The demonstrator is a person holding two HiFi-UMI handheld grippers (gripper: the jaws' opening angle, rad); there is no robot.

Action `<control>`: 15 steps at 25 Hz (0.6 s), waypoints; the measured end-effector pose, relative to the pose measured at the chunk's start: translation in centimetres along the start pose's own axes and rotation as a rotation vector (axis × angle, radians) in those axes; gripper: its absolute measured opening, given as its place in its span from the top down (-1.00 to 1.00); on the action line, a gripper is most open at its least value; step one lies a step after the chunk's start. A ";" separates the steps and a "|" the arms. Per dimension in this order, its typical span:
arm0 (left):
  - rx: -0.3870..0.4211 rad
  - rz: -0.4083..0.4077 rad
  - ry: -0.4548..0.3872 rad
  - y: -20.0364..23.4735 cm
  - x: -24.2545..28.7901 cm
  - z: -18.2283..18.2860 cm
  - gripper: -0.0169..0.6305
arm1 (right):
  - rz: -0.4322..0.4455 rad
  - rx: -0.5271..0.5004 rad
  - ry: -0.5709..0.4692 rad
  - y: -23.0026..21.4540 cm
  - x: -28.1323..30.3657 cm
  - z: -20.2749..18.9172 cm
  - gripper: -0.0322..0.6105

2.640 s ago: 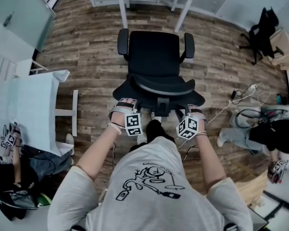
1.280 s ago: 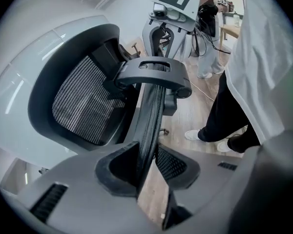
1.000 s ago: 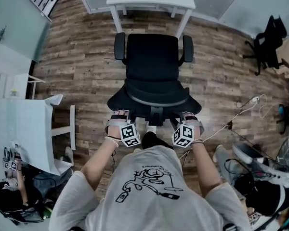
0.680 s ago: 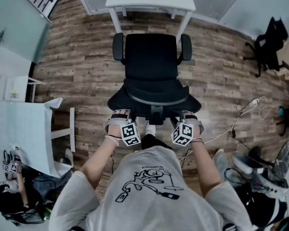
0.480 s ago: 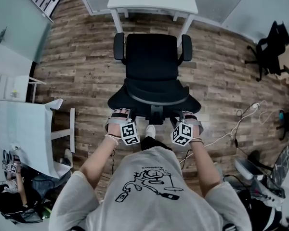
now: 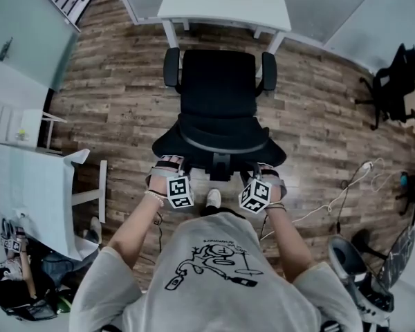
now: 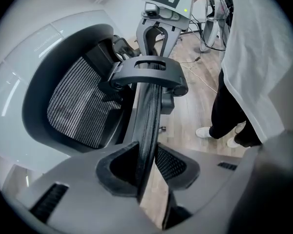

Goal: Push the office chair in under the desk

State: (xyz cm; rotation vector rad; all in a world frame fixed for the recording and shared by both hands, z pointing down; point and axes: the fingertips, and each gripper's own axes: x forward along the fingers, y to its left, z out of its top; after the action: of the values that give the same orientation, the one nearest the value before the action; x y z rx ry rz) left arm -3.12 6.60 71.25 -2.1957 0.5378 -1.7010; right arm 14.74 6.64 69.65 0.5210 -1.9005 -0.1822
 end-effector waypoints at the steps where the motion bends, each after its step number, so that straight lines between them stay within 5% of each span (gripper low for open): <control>1: 0.004 0.000 -0.002 0.5 0.3 0.0 0.62 | 0.001 0.005 0.005 -0.5 0.2 0.0 0.47; 15: 0.010 -0.005 0.003 7.4 3.4 -1.9 0.61 | 0.004 0.026 0.007 -6.6 3.9 2.6 0.46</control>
State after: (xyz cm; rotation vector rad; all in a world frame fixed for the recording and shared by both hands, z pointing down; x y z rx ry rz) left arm -4.97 -1.57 71.20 -2.1898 0.5244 -1.7058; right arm 12.91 -1.24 69.54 0.5350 -1.8995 -0.1536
